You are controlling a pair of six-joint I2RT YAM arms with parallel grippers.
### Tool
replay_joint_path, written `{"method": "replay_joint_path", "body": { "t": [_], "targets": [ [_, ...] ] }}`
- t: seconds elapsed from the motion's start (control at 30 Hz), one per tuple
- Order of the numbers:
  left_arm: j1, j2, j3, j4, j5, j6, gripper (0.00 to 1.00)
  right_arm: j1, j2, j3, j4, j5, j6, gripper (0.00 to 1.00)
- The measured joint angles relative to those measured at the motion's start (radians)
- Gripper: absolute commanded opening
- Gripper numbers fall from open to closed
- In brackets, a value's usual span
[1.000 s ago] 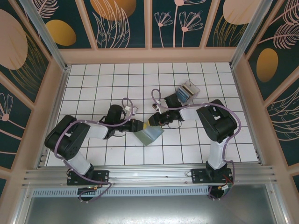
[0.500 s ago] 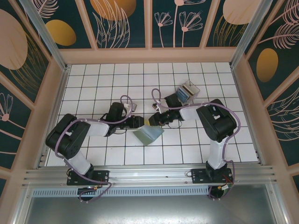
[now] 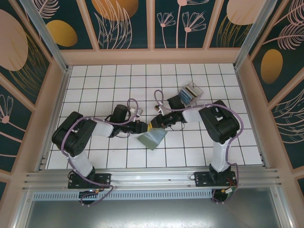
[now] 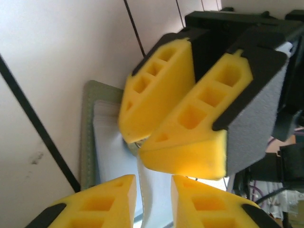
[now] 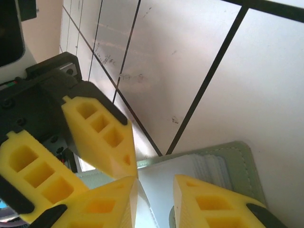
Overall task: Put the credit cards into the card holder
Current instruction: Flip over the card slot on the card holder.
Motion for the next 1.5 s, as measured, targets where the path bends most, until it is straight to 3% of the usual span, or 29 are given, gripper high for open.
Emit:
{"method": "replay_joint_path", "body": {
  "t": [0.27,0.63,0.93,1.0,1.13,1.27,1.4,1.5],
  "targets": [
    [-0.023,-0.011,-0.021,0.073,0.101,0.005,0.21,0.000,0.009,-0.002,0.027,-0.016,0.023,0.28],
    [-0.080,-0.063,-0.085,0.077,0.127,0.071,0.22,0.000,0.013,-0.003,0.038,-0.018,0.039,0.28],
    [-0.232,-0.076,-0.113,0.061,0.085,0.126,0.27,-0.013,-0.006,-0.022,0.045,-0.004,0.057,0.29],
    [-0.235,-0.104,-0.163,0.079,0.050,0.108,0.29,-0.017,-0.033,-0.035,0.025,0.031,0.057,0.31],
    [-0.235,-0.245,-0.229,0.044,-0.074,0.085,0.17,-0.029,-0.105,-0.053,-0.054,0.132,0.051,0.34],
    [-0.235,-0.349,-0.224,-0.018,-0.172,0.079,0.14,-0.040,-0.190,-0.054,-0.162,0.260,0.017,0.36],
    [-0.235,-0.317,-0.212,-0.106,-0.232,0.078,0.14,-0.041,-0.252,-0.058,-0.235,0.383,-0.002,0.36],
    [-0.235,-0.261,-0.213,-0.126,-0.243,0.055,0.19,-0.041,-0.288,-0.100,-0.251,0.447,0.000,0.37]
  ]
}}
